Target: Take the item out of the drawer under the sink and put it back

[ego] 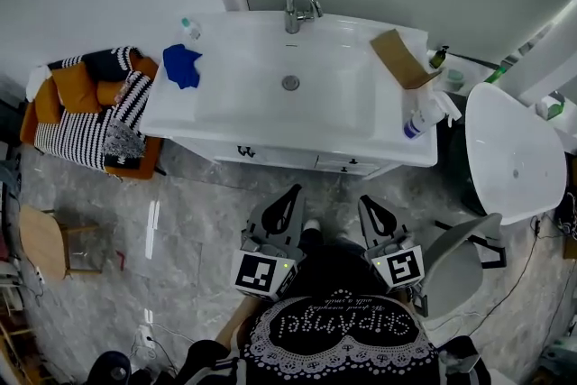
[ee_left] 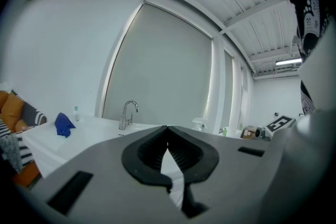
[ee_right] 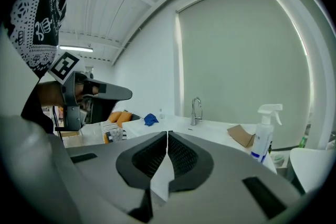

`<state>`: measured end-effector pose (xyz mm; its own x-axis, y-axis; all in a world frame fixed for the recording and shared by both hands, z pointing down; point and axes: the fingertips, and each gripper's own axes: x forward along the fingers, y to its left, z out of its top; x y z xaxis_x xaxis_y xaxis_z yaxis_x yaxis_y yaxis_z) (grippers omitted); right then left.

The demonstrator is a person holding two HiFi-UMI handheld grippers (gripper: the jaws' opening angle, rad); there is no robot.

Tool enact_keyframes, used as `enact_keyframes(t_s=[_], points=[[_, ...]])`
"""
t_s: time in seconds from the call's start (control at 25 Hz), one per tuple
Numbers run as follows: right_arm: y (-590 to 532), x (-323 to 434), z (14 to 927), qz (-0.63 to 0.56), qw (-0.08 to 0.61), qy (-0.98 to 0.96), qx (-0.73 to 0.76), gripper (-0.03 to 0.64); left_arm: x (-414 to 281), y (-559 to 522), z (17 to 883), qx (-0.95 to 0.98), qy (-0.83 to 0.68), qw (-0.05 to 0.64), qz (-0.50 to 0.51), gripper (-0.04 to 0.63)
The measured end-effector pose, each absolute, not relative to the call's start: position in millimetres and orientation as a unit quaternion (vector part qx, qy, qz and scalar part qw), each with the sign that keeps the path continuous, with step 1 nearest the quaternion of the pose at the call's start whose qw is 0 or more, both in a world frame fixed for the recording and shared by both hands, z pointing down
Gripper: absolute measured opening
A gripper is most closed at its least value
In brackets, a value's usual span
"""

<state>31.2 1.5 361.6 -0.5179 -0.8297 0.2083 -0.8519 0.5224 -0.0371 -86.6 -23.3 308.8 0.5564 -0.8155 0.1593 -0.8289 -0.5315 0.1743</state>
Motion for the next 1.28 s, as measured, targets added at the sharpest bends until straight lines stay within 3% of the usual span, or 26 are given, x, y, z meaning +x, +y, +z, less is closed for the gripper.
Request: enact_keyframes(t_s=[0.32,1.28], points=[[-1.8,26.0,357.9,0.069,0.076,-0.861,0.499,0.02,-102.1,-26.1,309.6,0.872,-0.472,0.127,0.036,0.005],[21.1,75.8,364.6,0.086,0.073,-0.81,0.576,0.02,-64.6,-20.6,323.8,0.901,-0.404,0.152,0.051,0.005]])
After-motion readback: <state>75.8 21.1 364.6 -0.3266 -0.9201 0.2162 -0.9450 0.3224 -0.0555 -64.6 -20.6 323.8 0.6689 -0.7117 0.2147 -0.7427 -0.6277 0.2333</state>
